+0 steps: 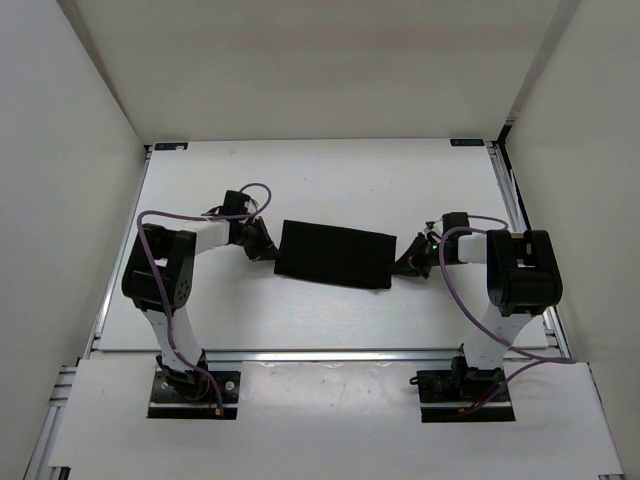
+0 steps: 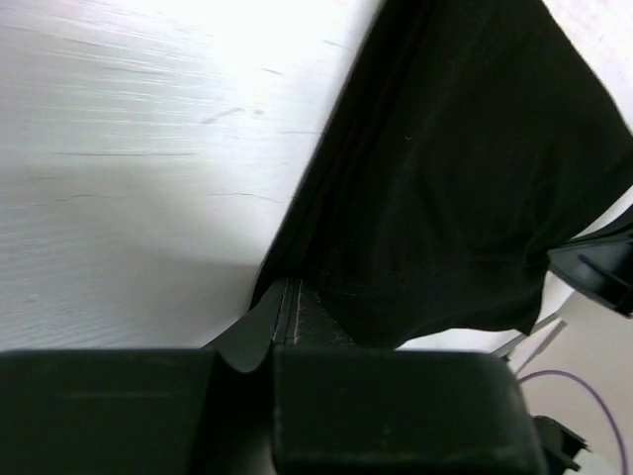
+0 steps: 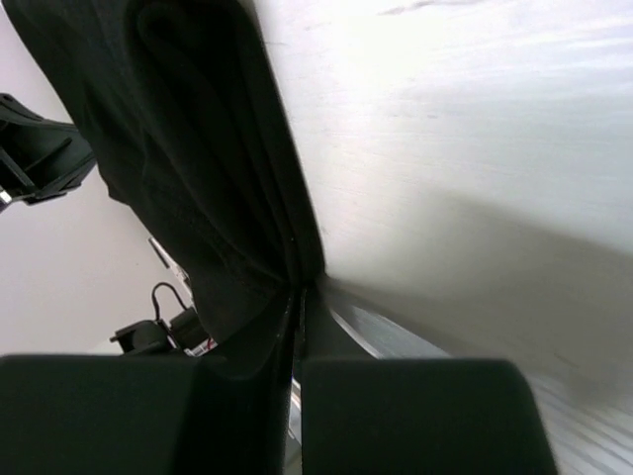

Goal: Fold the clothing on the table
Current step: Fold the skirt

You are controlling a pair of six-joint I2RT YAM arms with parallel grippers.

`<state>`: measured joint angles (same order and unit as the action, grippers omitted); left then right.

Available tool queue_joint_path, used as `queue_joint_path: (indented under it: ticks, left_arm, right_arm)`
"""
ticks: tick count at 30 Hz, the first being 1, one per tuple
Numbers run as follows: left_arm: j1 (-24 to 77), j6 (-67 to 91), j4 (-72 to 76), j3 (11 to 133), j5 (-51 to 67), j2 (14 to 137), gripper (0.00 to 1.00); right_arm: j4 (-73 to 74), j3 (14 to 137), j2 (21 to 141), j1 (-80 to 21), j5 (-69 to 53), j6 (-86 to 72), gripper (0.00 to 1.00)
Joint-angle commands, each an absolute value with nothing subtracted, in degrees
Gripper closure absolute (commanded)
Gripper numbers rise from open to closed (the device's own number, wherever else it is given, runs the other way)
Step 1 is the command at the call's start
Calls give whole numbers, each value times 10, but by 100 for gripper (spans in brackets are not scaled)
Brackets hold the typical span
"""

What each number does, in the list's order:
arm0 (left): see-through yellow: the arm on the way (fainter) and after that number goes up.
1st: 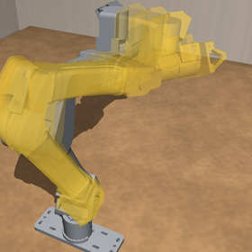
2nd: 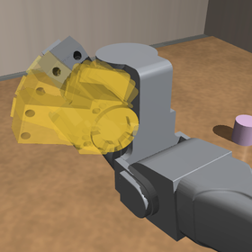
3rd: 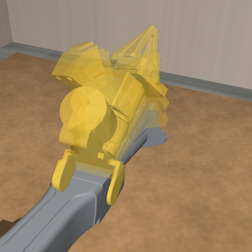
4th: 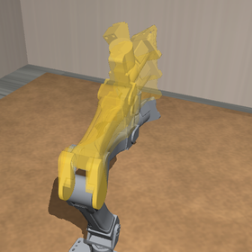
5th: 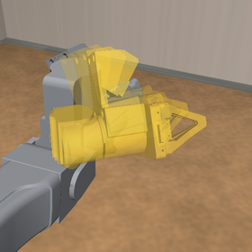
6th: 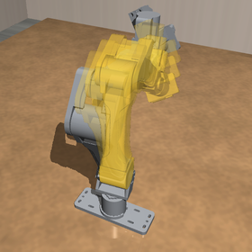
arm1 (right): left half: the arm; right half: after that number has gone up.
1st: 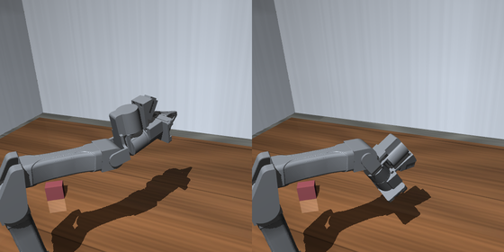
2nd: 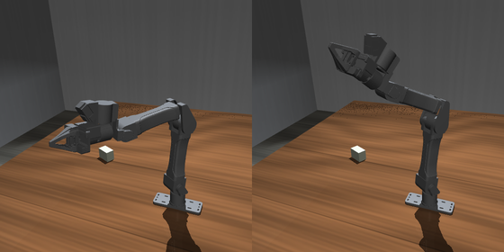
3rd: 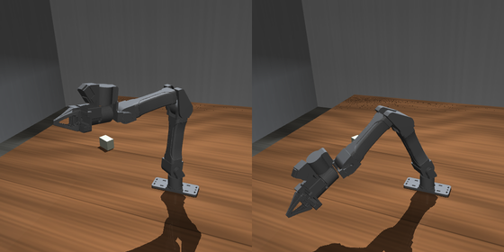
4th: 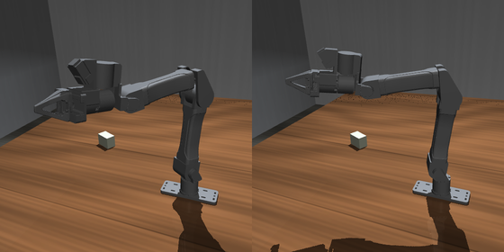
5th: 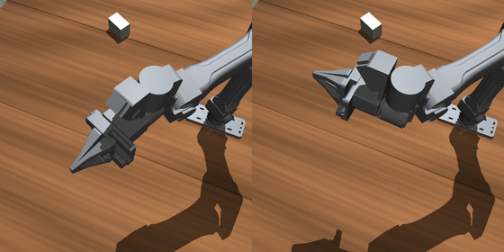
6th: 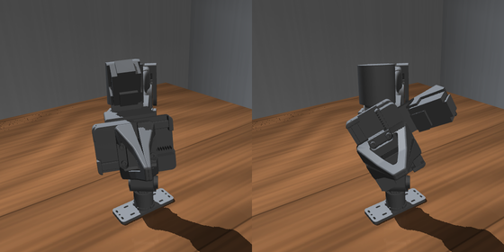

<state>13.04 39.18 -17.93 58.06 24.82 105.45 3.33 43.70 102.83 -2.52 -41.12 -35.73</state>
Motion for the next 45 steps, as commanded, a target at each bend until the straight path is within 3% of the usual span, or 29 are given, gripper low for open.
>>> queue_joint_path:
  ticks: [1,12,22,33,45]
  left_arm:
    - [156,368,-187,588,212,1054,100]
    - [258,361,-234,628,165,1078,100]
    - [309,361,-250,650,179,1085,100]
    - [300,368,-240,639,190,1075,100]
    - [268,367,-225,628,186,1063,100]
  right_arm:
    - [60,431,1007,-1,-393,-334,100]
    - [156,441,945,69,-362,-268,100]
    - [200,568,865,16,-348,-288,100]
    - [168,707,1003,-158,-436,-330,100]
    - [219,808,1109,-245,-496,-298,100]
